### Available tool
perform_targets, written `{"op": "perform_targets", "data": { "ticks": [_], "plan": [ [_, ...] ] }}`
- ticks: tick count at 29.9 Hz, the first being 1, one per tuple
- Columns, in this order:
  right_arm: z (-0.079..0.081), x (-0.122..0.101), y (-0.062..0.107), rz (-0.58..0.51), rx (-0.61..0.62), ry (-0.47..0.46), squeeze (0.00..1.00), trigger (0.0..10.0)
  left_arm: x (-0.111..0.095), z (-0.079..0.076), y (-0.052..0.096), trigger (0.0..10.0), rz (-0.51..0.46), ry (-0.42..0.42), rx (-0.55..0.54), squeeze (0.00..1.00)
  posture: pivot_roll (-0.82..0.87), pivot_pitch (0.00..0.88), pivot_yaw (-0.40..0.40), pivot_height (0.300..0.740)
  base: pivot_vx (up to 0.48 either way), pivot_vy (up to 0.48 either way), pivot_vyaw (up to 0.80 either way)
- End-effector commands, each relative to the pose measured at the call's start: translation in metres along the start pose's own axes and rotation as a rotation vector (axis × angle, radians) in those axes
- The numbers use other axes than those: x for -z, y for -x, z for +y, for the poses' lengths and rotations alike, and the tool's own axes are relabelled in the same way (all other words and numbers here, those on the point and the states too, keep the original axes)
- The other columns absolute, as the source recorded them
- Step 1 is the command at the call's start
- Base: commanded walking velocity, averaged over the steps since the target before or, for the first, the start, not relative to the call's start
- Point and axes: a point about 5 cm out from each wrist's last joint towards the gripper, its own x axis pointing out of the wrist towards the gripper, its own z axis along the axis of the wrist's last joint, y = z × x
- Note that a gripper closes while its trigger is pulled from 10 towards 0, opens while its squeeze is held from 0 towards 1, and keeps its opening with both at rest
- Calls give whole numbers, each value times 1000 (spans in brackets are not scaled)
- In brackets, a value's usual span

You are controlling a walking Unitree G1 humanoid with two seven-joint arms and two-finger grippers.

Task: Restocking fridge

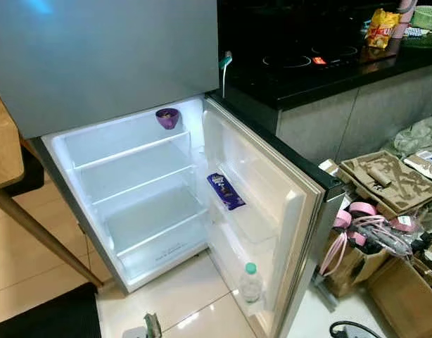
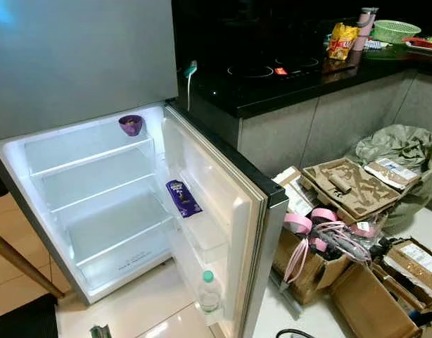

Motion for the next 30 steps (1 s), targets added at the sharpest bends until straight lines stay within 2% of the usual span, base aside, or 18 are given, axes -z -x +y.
{"op": "perform_targets", "data": {
  "ticks": [1,7,17,20,24,30],
  "plan": [
    [-1,1,0,10,28,1,0,10000,3,5,2,10000,1,-15,-15,0,-91,30,8,740,0,0,0],
    [-9,7,3,55,104,68,0,10000,9,4,3,10000,22,-46,-9,0,-90,31,7,740,0,0,0],
    [-14,13,7,74,120,61,0,10000,11,5,3,10000,38,-95,-9,0,-87,0,13,740,0,0,0],
    [-11,15,6,86,109,84,0,10000,10,3,2,10000,41,-123,0,0,-90,0,22,740,0,0,0],
    [-5,16,4,85,66,106,0,10000,7,1,2,10000,31,-120,4,0,-97,0,30,740,0,0,0],
    [2,12,2,51,-25,46,0,10000,7,-3,1,10000,32,-123,14,0,-107,0,24,740,0,0,0]
  ]
}}
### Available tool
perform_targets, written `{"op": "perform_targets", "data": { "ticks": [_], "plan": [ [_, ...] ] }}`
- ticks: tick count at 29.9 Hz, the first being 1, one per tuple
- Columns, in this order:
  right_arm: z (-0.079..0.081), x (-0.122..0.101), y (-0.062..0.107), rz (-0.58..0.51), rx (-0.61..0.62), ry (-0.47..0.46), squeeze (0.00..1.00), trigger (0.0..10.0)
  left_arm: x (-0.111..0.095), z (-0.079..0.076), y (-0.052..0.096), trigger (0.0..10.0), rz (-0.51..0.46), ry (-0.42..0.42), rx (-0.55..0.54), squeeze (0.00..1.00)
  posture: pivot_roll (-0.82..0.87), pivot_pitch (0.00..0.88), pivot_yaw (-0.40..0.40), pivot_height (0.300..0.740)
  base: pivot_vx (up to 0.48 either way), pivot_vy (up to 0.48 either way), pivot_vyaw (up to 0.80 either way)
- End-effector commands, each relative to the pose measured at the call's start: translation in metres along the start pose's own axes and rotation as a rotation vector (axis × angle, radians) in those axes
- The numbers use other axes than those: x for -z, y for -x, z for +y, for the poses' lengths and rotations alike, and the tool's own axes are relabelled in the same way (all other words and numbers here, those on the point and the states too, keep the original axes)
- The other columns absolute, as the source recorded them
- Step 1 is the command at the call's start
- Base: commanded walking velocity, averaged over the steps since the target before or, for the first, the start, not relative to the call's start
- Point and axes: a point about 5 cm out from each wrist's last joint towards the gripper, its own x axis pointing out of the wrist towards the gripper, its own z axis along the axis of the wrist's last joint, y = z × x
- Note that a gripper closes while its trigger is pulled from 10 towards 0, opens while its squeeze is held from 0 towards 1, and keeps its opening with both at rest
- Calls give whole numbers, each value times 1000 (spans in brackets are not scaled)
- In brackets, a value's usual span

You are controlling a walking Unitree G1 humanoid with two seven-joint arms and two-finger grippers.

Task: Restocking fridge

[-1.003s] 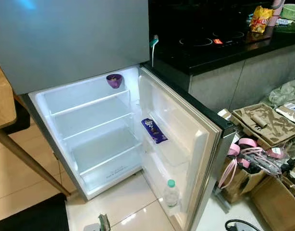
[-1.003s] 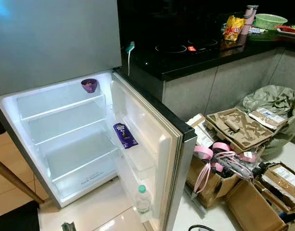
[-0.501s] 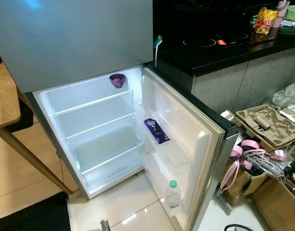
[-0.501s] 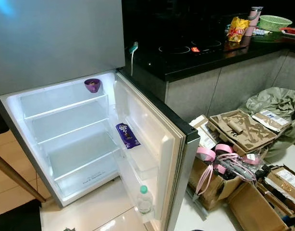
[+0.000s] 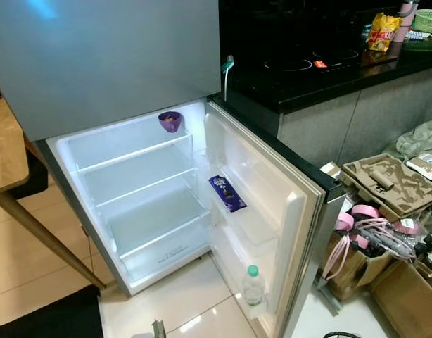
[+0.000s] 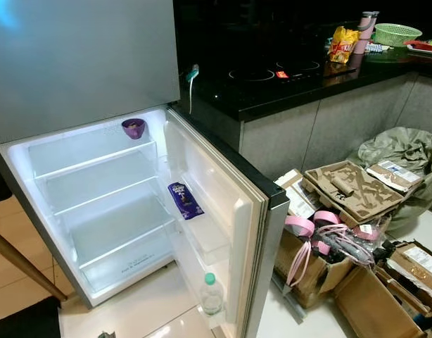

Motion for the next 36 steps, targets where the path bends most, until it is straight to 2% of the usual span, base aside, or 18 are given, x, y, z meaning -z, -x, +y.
{"op": "perform_targets", "data": {
  "ticks": [1,6,7,8,10,12,14,17,22,23,24,25,26,28,31,34,35,36],
  "plan": [
    [5,-2,-1,-22,-54,-30,0,10000,-2,-1,0,10000,-9,-7,4,0,-107,0,24,740,0,0,0],
    [14,-5,-2,-38,-175,-34,0,10000,-1,-3,-1,10000,-6,-9,9,0,-108,1,21,740,0,0,0],
    [22,-13,-4,-67,-266,-49,0,10000,-1,-3,-1,10000,-5,-8,11,0,-109,4,20,740,0,0,0],
    [22,-13,-4,-67,-266,-49,0,10000,-1,-3,-1,10000,-5,-8,11,0,-109,4,20,740,0,0,0],
    [35,-27,-5,-111,-432,-53,0,10000,1,-3,0,10000,1,-14,14,0,-109,10,25,740,0,0,0],
    [38,-31,-6,-119,-468,-48,0,10000,1,-3,0,10000,3,-16,14,0,-109,10,25,740,0,0,0],
    [42,-36,-6,-130,-505,-30,0,10000,2,-2,0,10000,4,-17,14,0,-109,16,27,740,0,0,0],
    [56,-62,-8,-192,-605,67,0,10000,2,-1,0,10000,5,-20,14,0,-108,21,30,740,0,0,0],
    [71,-77,-8,-216,-733,147,0,9686,2,-1,0,10000,5,-23,17,0,-107,27,32,740,0,0,0],
    [75,-82,-7,-232,-760,166,0,8627,2,-1,0,10000,5,-23,19,0,-107,28,32,740,0,0,0],
    [81,-94,-6,-281,-787,198,0,2863,2,-1,0,10000,6,-25,22,0,-107,30,34,740,0,0,0],
    [81,-94,-6,-281,-787,198,0,2863,2,-1,0,10000,6,-25,22,0,-107,30,34,740,0,0,0],
    [85,-109,-5,-347,-785,205,0,0,2,-1,0,10000,7,-25,23,0,-108,34,35,740,0,0,0],
    [85,-109,-5,-347,-785,205,0,0,2,-1,0,10000,7,-25,23,0,-108,34,35,740,0,0,0],
    [87,-134,0,-455,-819,184,0,0,2,-1,0,10000,6,-23,24,0,-107,34,36,740,0,0,0],
    [86,-144,4,-494,-823,199,0,0,2,-1,0,10000,6,-23,24,0,-107,34,36,740,0,0,0],
    [82,-153,6,-526,-795,219,0,10000,2,-1,1,10000,5,-23,24,0,-108,39,36,740,0,0,0],
    [79,-155,7,-539,-775,222,0,10000,2,0,1,10000,5,-23,24,0,-108,39,36,740,0,0,0]
  ]
}}
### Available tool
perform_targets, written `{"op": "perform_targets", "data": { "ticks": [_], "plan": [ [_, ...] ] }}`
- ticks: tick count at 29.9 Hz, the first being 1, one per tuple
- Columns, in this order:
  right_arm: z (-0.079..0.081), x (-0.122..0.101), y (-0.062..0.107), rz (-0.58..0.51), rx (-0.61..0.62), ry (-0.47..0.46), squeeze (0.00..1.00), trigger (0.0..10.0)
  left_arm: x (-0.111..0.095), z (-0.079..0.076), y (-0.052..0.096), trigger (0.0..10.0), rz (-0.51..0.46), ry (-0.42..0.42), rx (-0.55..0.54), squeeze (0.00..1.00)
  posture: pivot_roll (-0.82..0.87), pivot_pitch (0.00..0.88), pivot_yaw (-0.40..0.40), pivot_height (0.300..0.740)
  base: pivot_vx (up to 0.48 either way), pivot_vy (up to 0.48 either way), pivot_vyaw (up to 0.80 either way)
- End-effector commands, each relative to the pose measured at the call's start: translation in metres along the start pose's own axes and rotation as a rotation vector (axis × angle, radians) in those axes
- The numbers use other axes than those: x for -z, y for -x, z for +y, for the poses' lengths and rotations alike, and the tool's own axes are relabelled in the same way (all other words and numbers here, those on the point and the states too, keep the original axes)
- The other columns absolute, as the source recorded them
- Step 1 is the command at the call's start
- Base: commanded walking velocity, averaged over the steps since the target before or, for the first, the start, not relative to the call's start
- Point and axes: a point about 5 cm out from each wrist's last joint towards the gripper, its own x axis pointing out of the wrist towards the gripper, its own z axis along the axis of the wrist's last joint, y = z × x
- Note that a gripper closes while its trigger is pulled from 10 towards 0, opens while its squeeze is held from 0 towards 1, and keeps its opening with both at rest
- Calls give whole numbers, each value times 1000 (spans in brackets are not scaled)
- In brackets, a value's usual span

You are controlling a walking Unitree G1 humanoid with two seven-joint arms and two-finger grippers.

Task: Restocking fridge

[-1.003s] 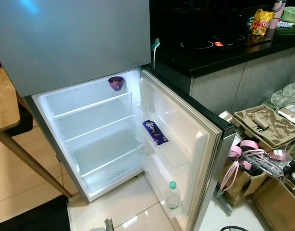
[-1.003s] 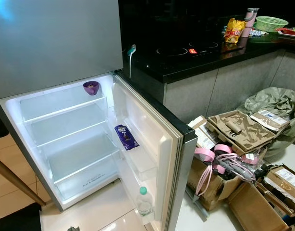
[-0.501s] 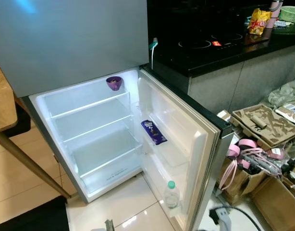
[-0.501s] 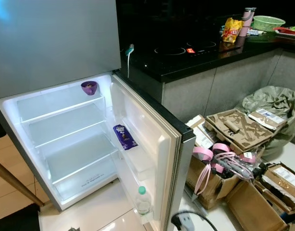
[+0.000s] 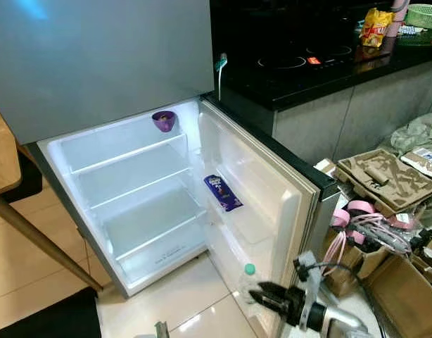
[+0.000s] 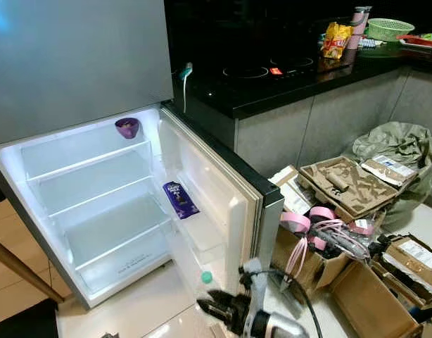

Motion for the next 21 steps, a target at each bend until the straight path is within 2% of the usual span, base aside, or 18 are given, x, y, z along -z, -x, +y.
{"op": "perform_targets", "data": {
  "ticks": [1,7,8,12,18,20,21],
  "plan": [
    [-7,-10,4,-43,48,23,0,10000,-1,1,0,10000,-5,-8,-2,0,-107,39,35,740,0,0,0],
    [-15,-18,9,-91,149,41,0,10000,-1,1,0,10000,-6,-6,-1,0,-109,40,34,740,0,0,0],
    [-20,-23,11,-109,211,64,0,10000,-1,1,0,10000,-5,-6,1,0,-109,40,34,740,0,0,0],
    [-28,-31,16,-149,299,73,0,10000,-1,-1,0,10000,-8,-3,6,0,-107,41,30,740,0,0,0],
    [-33,-39,20,-185,374,84,0,10000,-1,0,0,10000,-9,-4,4,0,-107,41,30,740,0,0,0],
    [-40,-47,24,-202,480,130,0,10000,-1,1,0,10000,-9,-3,2,0,-104,44,30,740,0,0,0],
    [-40,-47,24,-202,480,130,0,10000,-1,1,0,10000,-9,-3,2,0,-104,44,30,740,0,0,0]
  ]
}}
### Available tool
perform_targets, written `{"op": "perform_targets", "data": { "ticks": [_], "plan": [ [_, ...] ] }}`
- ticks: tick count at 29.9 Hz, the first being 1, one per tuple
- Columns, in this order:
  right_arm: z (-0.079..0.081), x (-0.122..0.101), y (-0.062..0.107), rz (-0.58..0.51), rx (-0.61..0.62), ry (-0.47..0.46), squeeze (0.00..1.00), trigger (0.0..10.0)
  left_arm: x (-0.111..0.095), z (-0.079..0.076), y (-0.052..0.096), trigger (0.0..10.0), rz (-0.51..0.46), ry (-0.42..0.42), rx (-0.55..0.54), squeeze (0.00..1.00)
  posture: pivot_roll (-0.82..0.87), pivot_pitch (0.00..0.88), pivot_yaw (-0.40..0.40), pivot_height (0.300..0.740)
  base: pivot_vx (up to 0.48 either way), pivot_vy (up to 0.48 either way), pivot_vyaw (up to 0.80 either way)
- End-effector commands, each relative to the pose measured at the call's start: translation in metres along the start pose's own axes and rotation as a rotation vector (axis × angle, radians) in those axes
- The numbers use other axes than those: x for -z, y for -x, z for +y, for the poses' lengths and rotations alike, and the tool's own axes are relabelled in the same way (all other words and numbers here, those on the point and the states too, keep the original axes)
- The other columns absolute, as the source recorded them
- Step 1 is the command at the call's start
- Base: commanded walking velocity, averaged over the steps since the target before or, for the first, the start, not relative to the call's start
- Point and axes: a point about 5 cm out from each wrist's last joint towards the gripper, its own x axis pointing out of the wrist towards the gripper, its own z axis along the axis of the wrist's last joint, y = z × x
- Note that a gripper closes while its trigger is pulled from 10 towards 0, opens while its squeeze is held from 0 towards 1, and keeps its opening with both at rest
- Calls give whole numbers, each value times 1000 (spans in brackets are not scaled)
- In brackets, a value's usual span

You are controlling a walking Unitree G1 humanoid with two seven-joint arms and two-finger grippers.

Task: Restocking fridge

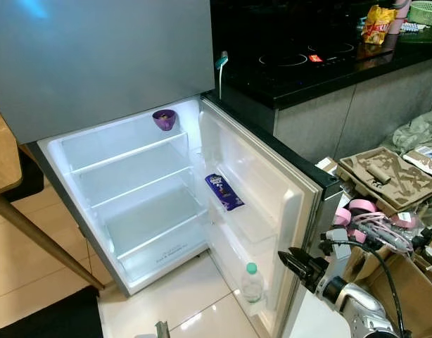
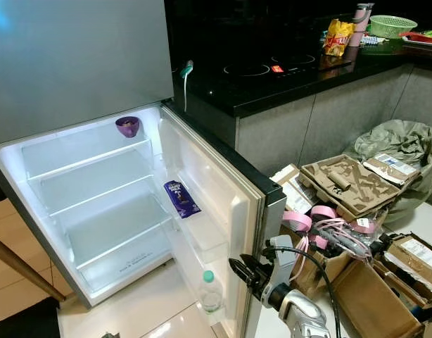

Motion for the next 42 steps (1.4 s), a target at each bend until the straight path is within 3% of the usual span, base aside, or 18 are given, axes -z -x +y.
{"op": "perform_targets", "data": {
  "ticks": [1,7,14,19,21,23,24,30,33,42],
  "plan": [
    [-9,-10,0,-35,79,35,0,10000,-1,1,0,10000,-9,-2,-4,0,-104,44,30,740,0,0,0],
    [-21,-15,5,-46,170,43,0,10000,0,0,0,10000,-8,0,0,0,-104,46,23,740,0,0,0],
    [-23,-9,10,-22,174,23,0,10000,2,-1,0,10000,-4,3,3,0,-107,47,22,740,0,0,0],
    [-30,42,41,254,289,47,0,10000,2,-3,0,10000,-4,6,6,0,-105,45,15,740,0,0,0],
    [-31,46,44,275,306,50,0,10000,2,-3,0,10000,-4,6,6,0,-105,45,15,740,0,0,0],
    [-37,75,74,415,422,36,0,10000,1,-3,0,10000,-6,7,6,0,-105,39,12,740,0,0,0],
    [-37,75,74,415,422,36,0,10000,1,-3,0,10000,-6,7,6,0,-105,39,12,740,0,0,0],
    [-23,129,127,660,477,-38,0,10000,0,-4,-1,10000,-10,8,6,0,-107,35,11,740,0,0,0],
    [-17,140,137,684,492,-86,0,10000,-1,-4,-1,10000,-11,4,7,0,-107,32,13,740,0,0,0],
    [-9,148,141,716,464,-97,0,10000,-4,-3,-1,10000,-19,3,4,0,-105,32,11,740,0,0,0]
  ]
}}
